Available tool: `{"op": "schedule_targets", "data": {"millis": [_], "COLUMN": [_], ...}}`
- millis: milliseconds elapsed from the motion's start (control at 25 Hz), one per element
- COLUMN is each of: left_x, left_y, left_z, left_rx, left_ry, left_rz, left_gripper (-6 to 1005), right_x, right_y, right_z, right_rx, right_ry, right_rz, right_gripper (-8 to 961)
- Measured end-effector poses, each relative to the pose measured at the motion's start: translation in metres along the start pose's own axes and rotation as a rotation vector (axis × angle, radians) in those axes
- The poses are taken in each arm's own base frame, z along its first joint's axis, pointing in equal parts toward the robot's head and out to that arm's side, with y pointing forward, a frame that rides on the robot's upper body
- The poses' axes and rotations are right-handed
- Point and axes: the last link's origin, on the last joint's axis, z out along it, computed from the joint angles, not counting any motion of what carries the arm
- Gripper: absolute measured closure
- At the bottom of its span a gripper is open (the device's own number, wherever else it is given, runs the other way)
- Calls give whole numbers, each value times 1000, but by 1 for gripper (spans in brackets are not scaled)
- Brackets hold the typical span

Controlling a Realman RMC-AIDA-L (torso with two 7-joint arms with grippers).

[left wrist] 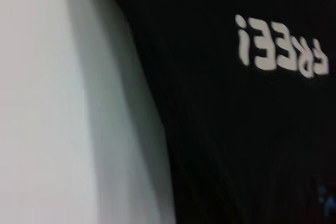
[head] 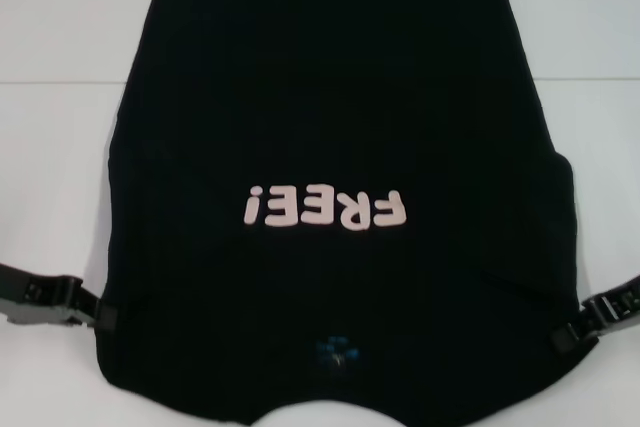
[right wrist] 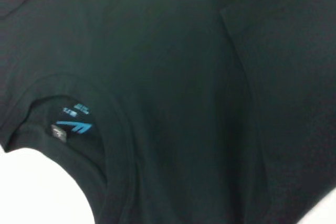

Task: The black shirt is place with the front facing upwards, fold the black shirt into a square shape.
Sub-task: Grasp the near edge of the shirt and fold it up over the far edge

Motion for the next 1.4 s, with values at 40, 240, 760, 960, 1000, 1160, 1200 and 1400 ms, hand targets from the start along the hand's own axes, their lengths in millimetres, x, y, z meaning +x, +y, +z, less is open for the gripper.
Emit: {"op": "schedule_targets", "data": {"millis": [40,240,760,960,1000,1160,1200,1400], "left_x": [-2,-15,-46,-22,-15,20,26,55], "left_y": [2,11,33,35,34,28,26,20], "left_z": [-1,-7,2,-3,-5,-16,-17,-20], "left_rx": [-17,-84,-205,-239,-238,-245,-245,-283], "left_ry": [-20,-123,-386,-199,-141,148,197,504], "left_rz": [5,28,116,110,97,22,9,-63], "left_gripper": [986,986,985,986,986,986,986,987], "right_x": [1,17,50,38,34,21,18,4], "right_y": [0,0,9,0,-3,-13,-14,-20], "right_z": [-2,-11,-2,-16,-22,-51,-58,-65], "right_rx": [-5,-45,-152,-175,-185,-249,-273,-311], "right_ry": [9,88,255,43,-25,-325,-410,-721], "right_rz": [-12,-95,-262,-183,-157,-73,-68,-44], "right_gripper": [890,889,889,890,890,890,890,889]}}
